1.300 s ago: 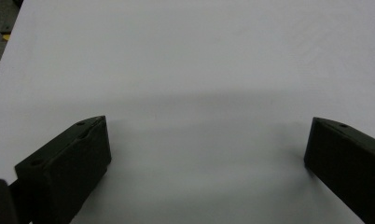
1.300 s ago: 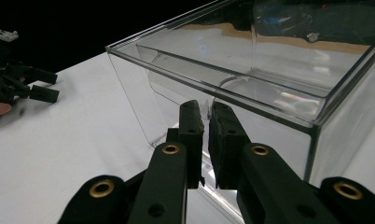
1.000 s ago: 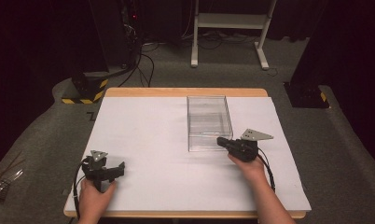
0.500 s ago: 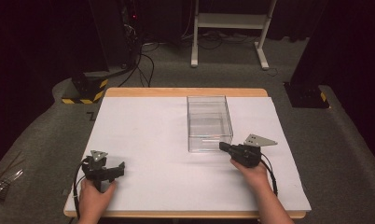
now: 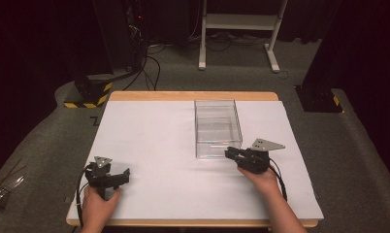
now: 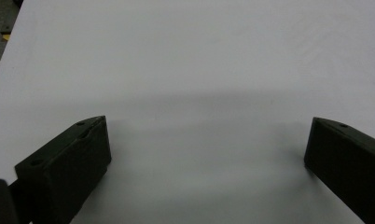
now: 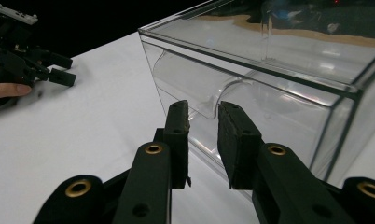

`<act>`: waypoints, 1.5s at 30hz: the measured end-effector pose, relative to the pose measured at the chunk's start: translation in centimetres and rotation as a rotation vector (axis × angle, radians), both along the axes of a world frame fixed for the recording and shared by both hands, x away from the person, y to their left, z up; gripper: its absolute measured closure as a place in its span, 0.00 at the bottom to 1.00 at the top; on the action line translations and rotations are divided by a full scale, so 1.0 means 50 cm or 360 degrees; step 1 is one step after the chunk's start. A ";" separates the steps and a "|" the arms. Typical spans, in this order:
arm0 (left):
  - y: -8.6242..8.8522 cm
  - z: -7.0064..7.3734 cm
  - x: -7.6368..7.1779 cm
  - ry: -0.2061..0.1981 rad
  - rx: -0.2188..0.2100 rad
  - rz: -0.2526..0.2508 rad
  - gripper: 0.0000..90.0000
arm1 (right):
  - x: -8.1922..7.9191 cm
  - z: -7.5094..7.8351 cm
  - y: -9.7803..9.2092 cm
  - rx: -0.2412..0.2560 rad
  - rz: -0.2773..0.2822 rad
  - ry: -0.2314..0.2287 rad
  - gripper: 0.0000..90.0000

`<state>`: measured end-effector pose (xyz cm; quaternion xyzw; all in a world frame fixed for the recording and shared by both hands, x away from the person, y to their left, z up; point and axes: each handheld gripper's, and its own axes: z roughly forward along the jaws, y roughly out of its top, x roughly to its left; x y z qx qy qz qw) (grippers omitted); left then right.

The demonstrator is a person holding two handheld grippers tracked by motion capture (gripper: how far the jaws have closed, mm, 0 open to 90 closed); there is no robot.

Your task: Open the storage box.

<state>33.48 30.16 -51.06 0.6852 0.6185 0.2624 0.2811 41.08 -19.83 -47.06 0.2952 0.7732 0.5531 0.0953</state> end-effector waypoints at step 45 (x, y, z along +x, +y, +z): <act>0.000 0.000 0.000 0.0000 0.0000 0.0000 0.01 | -0.065 -0.003 -0.013 0.0028 0.0141 0.0000 0.91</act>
